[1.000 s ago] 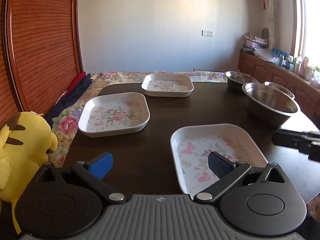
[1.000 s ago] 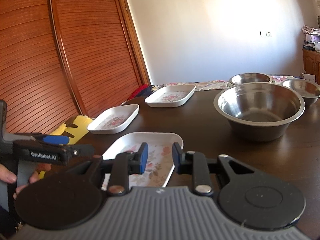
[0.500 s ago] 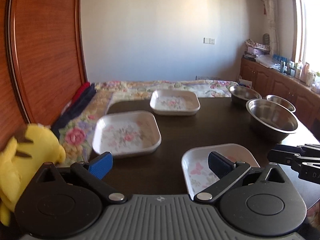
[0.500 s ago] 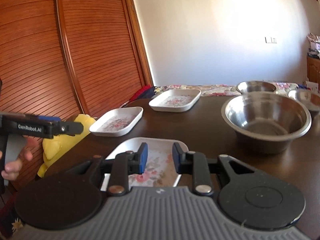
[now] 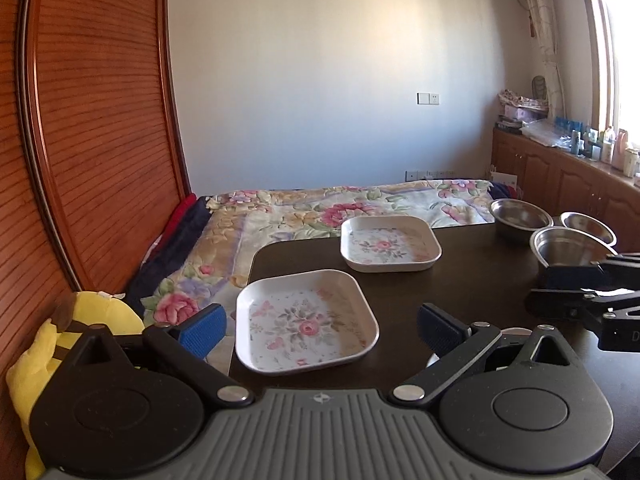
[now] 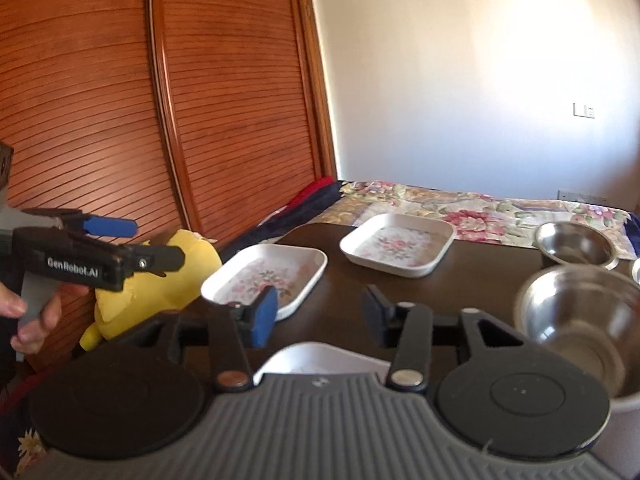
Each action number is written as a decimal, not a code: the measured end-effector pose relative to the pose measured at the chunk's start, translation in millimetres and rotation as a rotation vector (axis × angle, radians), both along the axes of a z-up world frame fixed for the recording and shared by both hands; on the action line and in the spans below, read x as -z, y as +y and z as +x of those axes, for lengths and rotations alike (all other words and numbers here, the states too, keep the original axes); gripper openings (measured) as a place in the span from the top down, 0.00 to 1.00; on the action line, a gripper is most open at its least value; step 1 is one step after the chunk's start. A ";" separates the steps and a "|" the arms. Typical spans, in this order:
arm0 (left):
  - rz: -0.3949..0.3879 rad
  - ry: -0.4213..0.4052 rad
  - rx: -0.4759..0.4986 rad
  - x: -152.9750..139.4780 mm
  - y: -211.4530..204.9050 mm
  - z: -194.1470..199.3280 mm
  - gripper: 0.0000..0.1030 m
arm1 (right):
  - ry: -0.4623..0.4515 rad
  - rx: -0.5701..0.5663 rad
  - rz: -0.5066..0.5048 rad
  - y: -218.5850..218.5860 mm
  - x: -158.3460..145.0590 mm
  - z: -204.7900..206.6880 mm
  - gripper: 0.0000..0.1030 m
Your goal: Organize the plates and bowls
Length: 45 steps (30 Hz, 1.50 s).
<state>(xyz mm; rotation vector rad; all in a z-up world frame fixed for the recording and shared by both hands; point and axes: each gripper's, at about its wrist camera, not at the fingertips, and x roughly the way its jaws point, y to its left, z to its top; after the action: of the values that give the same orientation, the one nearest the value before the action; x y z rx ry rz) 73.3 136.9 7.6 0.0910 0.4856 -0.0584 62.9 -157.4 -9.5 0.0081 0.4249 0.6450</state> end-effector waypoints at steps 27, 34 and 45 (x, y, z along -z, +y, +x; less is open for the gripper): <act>-0.100 0.162 0.000 80.5 89.9 111.4 0.72 | 0.236 -0.072 -0.182 107.3 40.2 110.9 0.69; -0.154 0.173 0.012 88.8 100.3 117.6 0.79 | 0.264 -0.082 -0.188 116.2 42.3 121.0 0.73; -0.164 0.173 0.025 90.0 99.6 120.8 0.82 | 0.290 -0.074 -0.208 121.4 51.6 128.1 0.78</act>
<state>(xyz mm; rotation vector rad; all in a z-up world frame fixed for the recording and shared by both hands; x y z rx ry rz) 194.1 236.5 -82.4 -0.0696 0.6508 -0.1310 191.0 -35.9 -61.1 -0.1129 0.7739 0.6720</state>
